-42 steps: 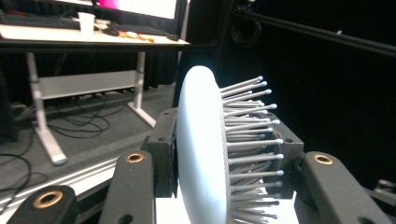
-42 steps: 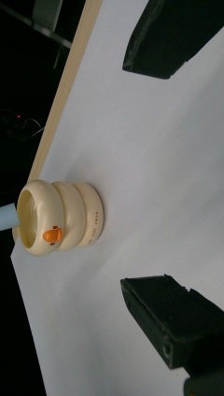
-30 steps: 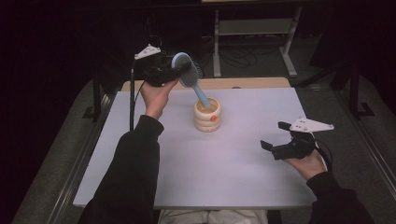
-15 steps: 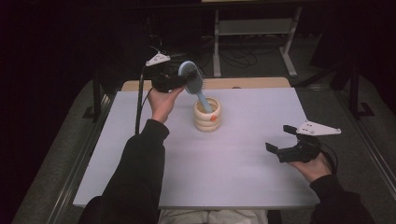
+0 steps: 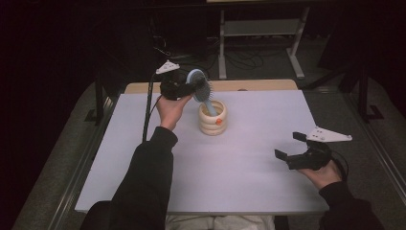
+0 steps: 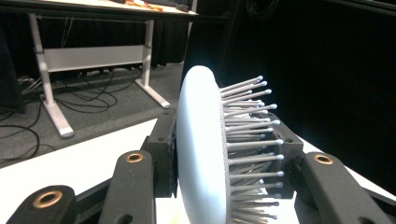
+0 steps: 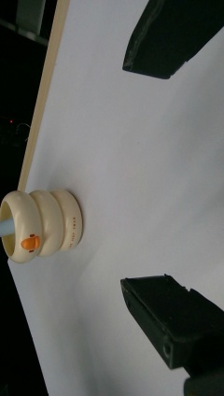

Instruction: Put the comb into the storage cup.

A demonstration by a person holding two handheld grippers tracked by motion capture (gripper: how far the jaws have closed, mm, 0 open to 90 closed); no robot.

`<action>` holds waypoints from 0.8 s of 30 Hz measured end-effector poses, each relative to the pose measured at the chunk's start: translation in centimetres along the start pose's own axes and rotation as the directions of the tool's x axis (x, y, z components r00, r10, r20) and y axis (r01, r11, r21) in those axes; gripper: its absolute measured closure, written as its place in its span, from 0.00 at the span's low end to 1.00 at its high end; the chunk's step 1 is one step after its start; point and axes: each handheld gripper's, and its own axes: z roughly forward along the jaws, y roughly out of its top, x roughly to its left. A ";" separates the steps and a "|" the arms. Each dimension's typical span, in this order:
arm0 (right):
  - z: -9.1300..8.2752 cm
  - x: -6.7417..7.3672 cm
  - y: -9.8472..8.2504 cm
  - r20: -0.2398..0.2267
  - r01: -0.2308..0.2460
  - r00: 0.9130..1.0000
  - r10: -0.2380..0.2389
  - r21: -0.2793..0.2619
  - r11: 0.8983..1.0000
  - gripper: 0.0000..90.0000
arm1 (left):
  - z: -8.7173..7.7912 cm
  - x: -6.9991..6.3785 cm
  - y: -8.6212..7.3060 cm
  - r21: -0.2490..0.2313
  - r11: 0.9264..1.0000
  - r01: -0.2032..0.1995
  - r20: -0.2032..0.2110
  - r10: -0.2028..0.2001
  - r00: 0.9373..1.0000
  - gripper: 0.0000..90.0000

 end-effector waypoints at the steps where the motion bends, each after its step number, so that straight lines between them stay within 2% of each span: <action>1: 0.0 0.0 0.0 0.001 -0.002 1.000 0.002 -0.001 1.000 0.00 | 0.1 0.0 -0.1 -0.001 1.000 0.002 -0.001 -0.002 1.000 0.61; 5: 0.0 0.0 0.0 0.001 -0.002 1.000 0.002 0.000 1.000 0.00 | 0.2 0.3 -0.4 -0.001 1.000 0.013 -0.003 -0.013 1.000 0.61; 9: 0.0 0.0 -0.1 0.005 0.000 1.000 0.000 -0.001 1.000 0.00 | 0.3 0.7 -0.9 -0.012 0.999 0.050 -0.003 -0.051 0.999 0.61; 16: -0.1 -0.1 -0.1 0.005 -0.005 1.000 0.005 -0.004 1.000 0.00 | 0.8 1.1 -1.8 -0.012 0.997 0.079 -0.015 -0.079 0.997 0.60; 18: -0.1 -0.1 -0.1 0.004 -0.006 1.000 0.006 -0.004 1.000 0.00 | 0.8 1.2 -2.1 -0.024 0.994 0.105 -0.012 -0.105 0.994 0.60; 20: -0.1 -0.1 -0.1 0.004 -0.008 1.000 0.008 -0.001 1.000 0.00 | 1.0 1.5 -2.5 -0.029 0.988 0.151 0.005 -0.151 0.989 0.60; 24: 0.0 -0.2 -0.2 0.009 -0.012 1.000 0.012 0.011 1.000 0.00 | 1.3 1.5 -3.0 -0.045 0.984 0.173 0.003 -0.173 0.985 0.60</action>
